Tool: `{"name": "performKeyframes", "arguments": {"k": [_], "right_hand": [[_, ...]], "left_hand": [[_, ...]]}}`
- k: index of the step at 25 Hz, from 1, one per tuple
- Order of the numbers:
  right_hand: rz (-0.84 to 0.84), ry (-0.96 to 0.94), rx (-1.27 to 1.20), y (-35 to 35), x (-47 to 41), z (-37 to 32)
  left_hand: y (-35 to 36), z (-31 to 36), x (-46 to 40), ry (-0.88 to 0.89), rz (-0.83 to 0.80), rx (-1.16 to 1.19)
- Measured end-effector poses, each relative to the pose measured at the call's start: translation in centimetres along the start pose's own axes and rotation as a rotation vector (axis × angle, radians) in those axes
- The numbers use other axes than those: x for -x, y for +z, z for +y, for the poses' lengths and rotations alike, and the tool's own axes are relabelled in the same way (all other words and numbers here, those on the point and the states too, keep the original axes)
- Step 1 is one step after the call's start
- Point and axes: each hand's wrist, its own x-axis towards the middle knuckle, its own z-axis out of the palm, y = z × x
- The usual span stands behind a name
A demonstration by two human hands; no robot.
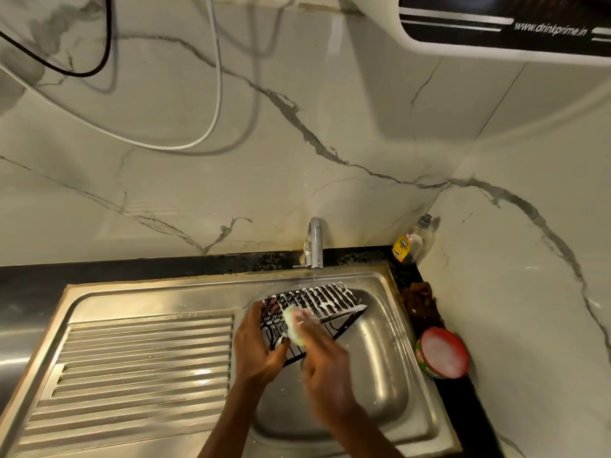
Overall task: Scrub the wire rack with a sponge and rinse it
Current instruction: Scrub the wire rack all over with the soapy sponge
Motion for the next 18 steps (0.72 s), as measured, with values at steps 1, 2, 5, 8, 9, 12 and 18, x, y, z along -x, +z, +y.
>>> {"name": "performKeyframes", "arguments": {"k": [1,2,5,8,9,12,18], "right_hand": [[-0.029,-0.135,0.011,0.0,0.2,-1.0],[-0.053,-0.235,0.042,-0.3,0.0,-0.5],[-0.041,-0.129,0.164,-1.5,-1.0,6.1],[-0.01,0.188,0.123,-2.3,-0.7,8.8],[-0.005,0.23,0.075,-1.7,-0.8,7.4],[-0.042,0.015,-0.035,-0.5,-1.4,2.0],[0.045,0.279,-0.001,-1.9,-4.4,5.7]], "left_hand": [[0.1,-0.1,-0.1,0.005,-0.007,-0.001],[0.0,-0.1,-0.2,0.005,-0.008,-0.01],[-0.2,-0.2,0.5,-0.023,0.021,-0.003],[-0.3,0.0,1.1,0.008,0.011,0.01],[-0.2,-0.1,1.0,0.02,-0.002,0.005],[0.5,-0.3,0.3,0.032,-0.052,-0.038],[0.6,-0.7,0.5,0.075,-0.076,-0.059]]}}
